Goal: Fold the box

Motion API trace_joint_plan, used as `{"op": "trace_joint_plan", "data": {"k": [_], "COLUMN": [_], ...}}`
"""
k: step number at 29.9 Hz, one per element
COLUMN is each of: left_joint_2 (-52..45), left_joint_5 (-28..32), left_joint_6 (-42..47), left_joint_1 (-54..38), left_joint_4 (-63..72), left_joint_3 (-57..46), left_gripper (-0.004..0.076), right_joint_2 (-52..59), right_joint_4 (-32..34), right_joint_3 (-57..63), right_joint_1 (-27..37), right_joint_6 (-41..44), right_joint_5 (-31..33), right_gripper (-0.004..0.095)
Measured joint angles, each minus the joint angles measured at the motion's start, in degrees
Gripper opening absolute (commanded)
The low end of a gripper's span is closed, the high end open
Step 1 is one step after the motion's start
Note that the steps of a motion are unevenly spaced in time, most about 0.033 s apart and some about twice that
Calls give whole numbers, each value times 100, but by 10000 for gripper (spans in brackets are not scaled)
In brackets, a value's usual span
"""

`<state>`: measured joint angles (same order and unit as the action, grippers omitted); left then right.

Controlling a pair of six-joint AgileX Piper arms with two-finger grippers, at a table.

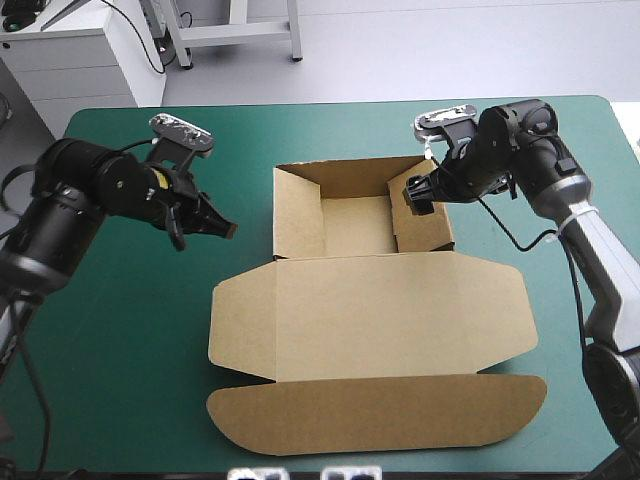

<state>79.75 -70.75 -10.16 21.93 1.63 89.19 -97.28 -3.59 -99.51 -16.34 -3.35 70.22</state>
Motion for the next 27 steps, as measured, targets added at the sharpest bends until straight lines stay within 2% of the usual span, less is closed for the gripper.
{"op": "trace_joint_plan", "data": {"k": [4, 14, 27], "left_joint_2": [-657, -2071, -3612], "left_joint_5": [-26, -31, -31], "left_joint_6": [-280, -357, -116], "left_joint_1": [0, 0, 0], "left_joint_4": [-48, -163, -163], "left_joint_3": [-232, -1074, -3335], "left_gripper": [-8, -8, -8], "right_joint_2": [0, 0, -694], "right_joint_4": [5, 18, 175], "right_joint_3": [0, 0, 0], "right_joint_1": [0, 0, 0], "right_joint_6": [0, -5, -5], "right_joint_5": [-92, -293, -496], "right_gripper": [860, 860, 857]}}
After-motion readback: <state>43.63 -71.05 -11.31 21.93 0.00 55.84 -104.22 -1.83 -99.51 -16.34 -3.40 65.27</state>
